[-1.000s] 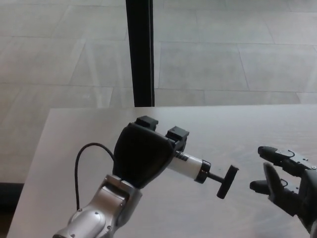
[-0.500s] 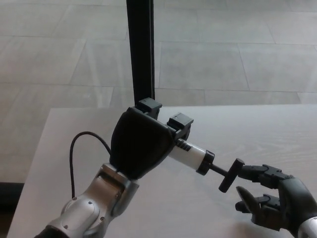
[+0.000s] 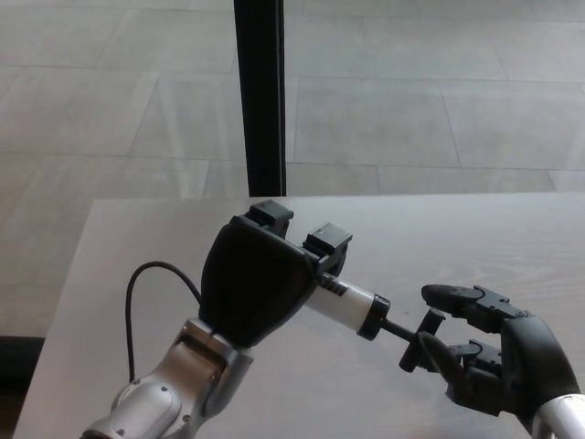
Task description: The robot uses its left hand to lift the air pump kept on the middle of the desk and use the right hand to pull out the handle
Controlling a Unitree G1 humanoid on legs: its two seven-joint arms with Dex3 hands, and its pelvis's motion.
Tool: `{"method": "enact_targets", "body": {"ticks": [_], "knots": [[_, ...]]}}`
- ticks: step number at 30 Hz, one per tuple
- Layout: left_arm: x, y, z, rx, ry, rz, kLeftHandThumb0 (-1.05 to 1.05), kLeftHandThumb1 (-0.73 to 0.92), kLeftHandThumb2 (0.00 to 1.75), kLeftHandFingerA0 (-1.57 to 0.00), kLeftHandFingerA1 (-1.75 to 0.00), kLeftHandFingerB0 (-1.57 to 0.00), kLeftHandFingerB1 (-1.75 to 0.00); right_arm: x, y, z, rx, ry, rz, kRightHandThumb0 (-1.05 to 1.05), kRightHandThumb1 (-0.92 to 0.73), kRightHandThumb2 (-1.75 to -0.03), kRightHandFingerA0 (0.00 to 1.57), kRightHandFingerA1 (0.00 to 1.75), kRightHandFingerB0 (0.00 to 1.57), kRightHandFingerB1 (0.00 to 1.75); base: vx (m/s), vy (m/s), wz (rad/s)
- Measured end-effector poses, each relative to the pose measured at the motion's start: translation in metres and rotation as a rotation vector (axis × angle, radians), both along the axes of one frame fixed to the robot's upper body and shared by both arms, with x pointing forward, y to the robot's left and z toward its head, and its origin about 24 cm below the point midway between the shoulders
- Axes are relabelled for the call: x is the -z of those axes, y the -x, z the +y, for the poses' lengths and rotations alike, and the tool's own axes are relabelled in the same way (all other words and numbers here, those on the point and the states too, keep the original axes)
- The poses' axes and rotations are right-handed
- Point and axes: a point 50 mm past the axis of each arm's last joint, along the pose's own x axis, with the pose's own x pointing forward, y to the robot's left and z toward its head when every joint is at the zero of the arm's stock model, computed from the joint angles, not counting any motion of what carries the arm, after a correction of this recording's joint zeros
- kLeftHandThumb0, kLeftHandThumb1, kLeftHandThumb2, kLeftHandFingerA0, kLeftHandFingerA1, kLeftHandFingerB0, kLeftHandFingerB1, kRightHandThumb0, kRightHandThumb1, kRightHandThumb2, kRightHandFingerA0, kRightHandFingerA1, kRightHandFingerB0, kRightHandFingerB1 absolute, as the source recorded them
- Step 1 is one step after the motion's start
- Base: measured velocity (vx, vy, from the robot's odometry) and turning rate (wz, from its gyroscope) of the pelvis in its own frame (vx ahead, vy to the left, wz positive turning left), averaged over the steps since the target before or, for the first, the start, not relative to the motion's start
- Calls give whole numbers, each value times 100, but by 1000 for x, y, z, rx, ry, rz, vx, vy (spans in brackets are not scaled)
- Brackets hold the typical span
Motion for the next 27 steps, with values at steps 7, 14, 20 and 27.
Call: {"method": "enact_targets", "body": {"ticks": [7, 14, 20, 27], "knots": [[1, 2, -6, 15, 21, 5, -23, 36, 116, -98, -175, -84, -132, -2, 0, 3, 4, -14, -35, -57, -55, -58, 81, 88, 55, 45, 0, 0, 0], [-5, 1, -16, 31, 63, 1, -21, 32, 120, -100, -175, -79, -150, 0, 1, 5, 8, -7, -45, -41, -61, -57, 86, 90, 66, 50, 0, 0, 0], [-15, 0, -25, 47, 99, -14, -19, 33, 117, -99, -175, -82, -142, 4, 2, 7, 12, -5, -49, -30, -64, -72, 94, 98, 80, 68, 0, 0, 0], [-18, -1, -28, 48, 126, -15, -20, 35, 122, -99, -175, -81, -144, 6, 1, 6, 11, -3, -64, -28, -67, -89, 106, 152, 90, 97, 0, 0, 0]]}}
